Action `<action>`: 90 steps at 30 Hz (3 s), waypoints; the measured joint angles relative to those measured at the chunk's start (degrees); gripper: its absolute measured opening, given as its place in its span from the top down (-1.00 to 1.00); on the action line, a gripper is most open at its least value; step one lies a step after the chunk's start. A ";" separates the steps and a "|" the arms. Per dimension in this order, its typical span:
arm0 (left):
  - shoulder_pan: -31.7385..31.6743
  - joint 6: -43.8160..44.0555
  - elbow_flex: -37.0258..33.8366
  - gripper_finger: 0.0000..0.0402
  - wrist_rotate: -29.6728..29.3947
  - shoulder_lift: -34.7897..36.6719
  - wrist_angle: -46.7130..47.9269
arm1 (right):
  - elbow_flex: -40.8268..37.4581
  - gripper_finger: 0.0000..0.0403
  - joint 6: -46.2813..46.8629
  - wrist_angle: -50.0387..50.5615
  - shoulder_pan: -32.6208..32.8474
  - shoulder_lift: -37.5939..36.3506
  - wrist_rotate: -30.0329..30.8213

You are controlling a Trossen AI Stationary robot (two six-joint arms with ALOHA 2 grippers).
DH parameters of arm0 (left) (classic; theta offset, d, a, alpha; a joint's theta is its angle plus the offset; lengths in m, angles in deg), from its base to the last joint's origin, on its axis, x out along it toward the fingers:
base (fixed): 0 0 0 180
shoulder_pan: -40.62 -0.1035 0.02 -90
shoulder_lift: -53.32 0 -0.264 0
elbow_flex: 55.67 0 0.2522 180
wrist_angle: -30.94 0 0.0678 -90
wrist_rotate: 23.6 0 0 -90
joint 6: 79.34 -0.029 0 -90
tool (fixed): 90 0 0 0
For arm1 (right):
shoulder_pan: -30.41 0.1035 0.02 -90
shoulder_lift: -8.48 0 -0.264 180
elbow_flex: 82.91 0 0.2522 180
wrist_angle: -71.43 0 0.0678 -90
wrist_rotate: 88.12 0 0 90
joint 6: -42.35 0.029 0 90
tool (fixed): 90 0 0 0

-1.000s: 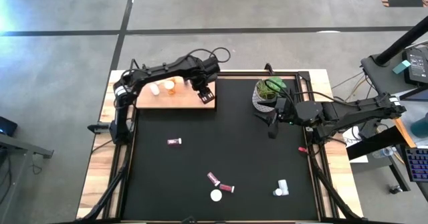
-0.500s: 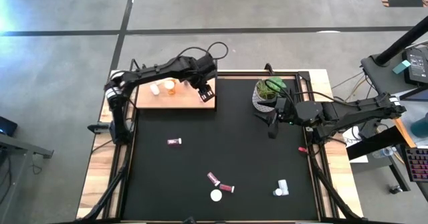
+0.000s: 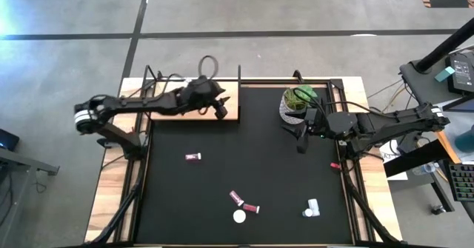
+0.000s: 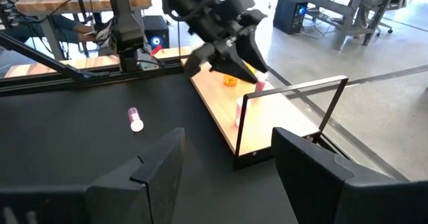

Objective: Pick and place medicine bottles onto shelf by color
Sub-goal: Put the top right pink pill bottle on the shelf

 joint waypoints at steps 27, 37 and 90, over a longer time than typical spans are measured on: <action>3.09 9.84 -14.58 0.24 3.83 4.87 -17.20 | 0.00 -0.08 0.00 0.02 0.00 0.00 0.02; 3.13 5.94 -15.80 -0.29 0.97 4.61 -16.35 | 0.00 -0.08 0.00 0.02 -0.01 0.00 0.02; 2.74 14.32 -15.95 0.58 -9.80 -7.97 -26.43 | 0.00 -0.08 0.00 0.03 -0.01 0.00 0.02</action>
